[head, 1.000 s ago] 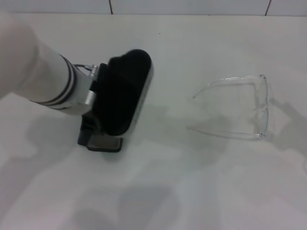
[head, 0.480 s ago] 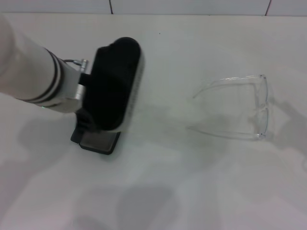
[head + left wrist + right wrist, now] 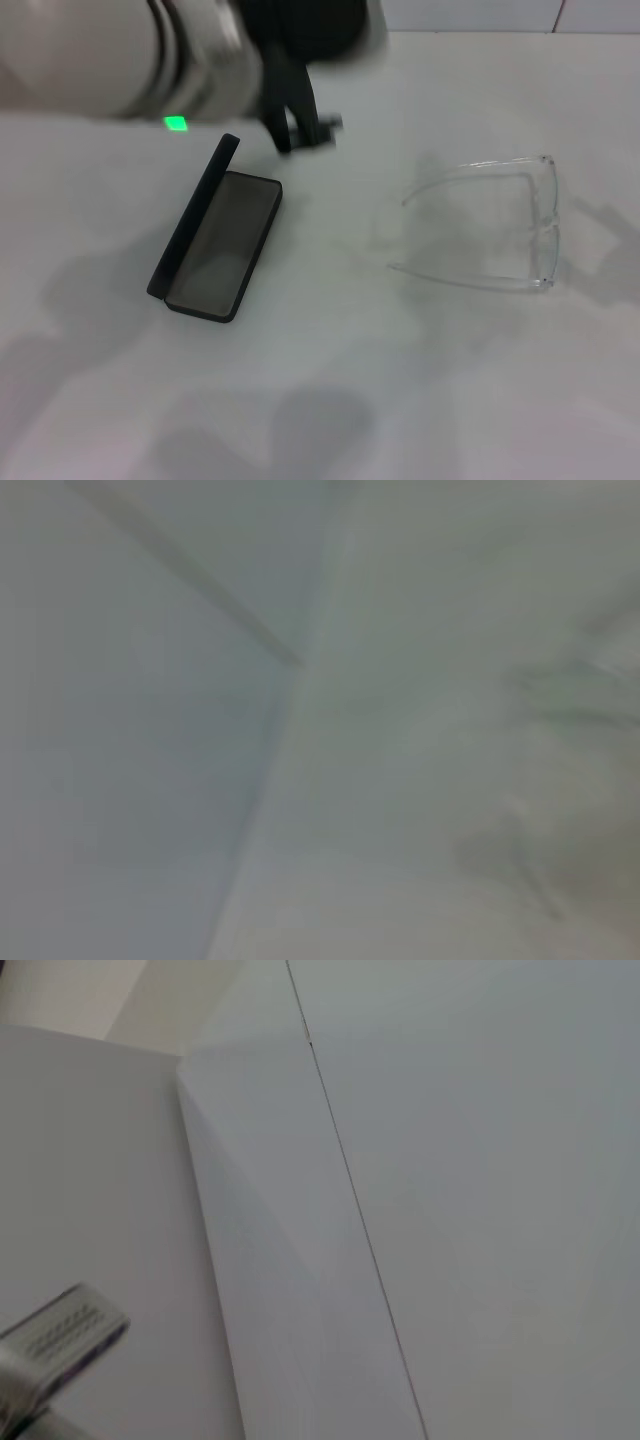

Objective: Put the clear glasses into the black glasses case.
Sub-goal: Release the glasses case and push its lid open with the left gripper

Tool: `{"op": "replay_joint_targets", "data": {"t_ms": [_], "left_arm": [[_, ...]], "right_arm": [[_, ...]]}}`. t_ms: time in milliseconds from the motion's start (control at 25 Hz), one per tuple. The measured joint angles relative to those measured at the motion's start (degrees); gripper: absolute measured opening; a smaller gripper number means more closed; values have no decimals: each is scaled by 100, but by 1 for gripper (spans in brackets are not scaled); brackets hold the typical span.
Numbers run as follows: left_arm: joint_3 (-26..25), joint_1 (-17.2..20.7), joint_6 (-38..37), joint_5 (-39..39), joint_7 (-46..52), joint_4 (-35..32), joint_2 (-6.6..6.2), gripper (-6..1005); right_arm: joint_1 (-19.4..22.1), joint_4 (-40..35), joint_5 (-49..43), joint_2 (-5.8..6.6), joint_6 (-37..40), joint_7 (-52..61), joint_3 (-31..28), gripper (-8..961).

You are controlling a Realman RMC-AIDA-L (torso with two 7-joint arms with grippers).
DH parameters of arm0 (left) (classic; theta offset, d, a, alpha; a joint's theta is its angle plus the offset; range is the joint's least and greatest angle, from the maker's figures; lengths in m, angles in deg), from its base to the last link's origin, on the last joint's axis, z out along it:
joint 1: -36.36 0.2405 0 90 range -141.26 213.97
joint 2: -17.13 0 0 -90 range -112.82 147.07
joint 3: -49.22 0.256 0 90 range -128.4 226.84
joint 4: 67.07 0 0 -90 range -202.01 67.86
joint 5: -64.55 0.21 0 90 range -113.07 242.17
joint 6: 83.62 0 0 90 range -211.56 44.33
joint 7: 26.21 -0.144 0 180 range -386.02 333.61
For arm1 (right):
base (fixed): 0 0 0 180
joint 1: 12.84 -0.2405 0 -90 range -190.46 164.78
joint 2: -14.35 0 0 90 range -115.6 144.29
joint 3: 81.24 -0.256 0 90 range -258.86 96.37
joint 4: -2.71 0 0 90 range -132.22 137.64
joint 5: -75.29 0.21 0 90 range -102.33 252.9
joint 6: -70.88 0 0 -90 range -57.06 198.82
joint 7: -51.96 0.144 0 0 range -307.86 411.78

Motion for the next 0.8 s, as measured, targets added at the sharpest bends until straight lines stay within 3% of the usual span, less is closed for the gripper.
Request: {"op": "replay_joint_targets", "data": {"t_ms": [160, 280, 600, 800], "left_arm": [[-603, -326, -424, 13, 1043, 63, -28, 595], [-1039, -775, -1035, 22, 1583, 723, -85, 594], [-1186, -1452, -1286, 21, 1944, 2064, -302, 594], [-1161, -1572, -1295, 24, 1908, 2532, -351, 595]], "right_arm": [[-1, -5, 5, 191, 24, 114, -37, 864], [-40, -5, 0, 250, -79, 122, -14, 863], [-159, -6, -170, 229, -381, 96, 78, 861], [-166, -5, -174, 211, -425, 90, 69, 860]]}}
